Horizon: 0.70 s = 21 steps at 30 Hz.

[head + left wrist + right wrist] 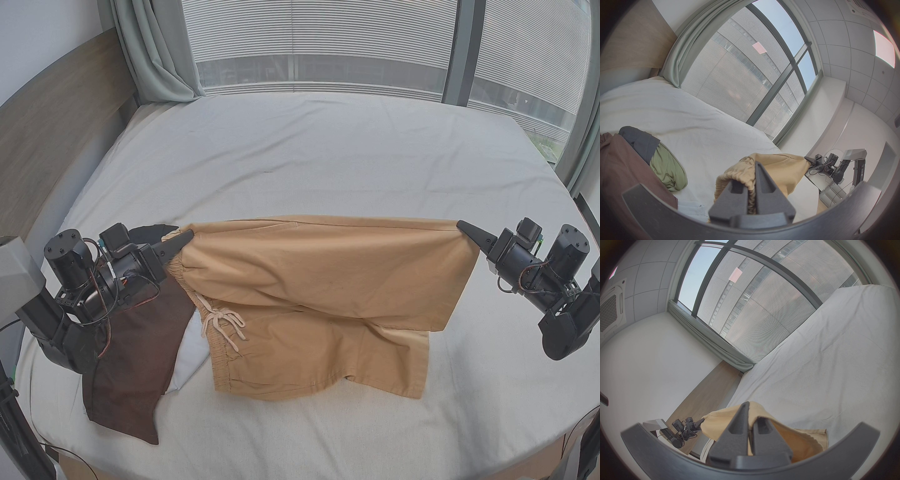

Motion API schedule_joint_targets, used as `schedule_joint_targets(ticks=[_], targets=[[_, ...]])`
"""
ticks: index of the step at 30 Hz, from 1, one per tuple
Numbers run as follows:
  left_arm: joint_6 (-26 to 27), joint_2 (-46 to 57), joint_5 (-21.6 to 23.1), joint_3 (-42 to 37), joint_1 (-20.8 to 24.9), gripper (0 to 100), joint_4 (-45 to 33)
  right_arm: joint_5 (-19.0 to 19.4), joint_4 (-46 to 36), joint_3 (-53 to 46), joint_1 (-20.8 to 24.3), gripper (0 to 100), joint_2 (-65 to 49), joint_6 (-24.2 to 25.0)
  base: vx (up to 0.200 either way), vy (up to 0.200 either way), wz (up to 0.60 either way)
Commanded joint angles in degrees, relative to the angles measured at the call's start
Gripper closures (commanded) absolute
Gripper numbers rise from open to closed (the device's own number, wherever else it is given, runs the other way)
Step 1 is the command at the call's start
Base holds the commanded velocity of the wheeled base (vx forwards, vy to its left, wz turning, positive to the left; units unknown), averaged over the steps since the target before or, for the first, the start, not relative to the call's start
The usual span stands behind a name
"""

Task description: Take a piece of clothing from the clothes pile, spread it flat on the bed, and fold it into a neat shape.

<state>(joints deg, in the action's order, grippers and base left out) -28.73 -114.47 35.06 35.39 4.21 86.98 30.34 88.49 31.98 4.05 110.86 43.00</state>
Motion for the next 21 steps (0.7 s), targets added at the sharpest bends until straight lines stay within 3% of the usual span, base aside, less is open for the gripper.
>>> schedule_joint_targets(ticks=[1,11,21], targets=[[-0.01,-0.4,-0.08,0.03,-0.07,100,0.03,-0.11,0.01,-0.07,0.08,100,0.14,-0.02,0.0,0.0,0.0],[0.52,-0.75,-0.26,-1.02,0.45,100,0.03,-0.2,-0.07,0.02,0.79,100,0.23,-1.78,0.0,0.0,0.0],[-0.01,-2.86,-2.28,3.11,1.24,100,-0.06,-0.2,-0.51,9.77,1.4,100,7.18,-1.86,0.0,0.0,0.0]])
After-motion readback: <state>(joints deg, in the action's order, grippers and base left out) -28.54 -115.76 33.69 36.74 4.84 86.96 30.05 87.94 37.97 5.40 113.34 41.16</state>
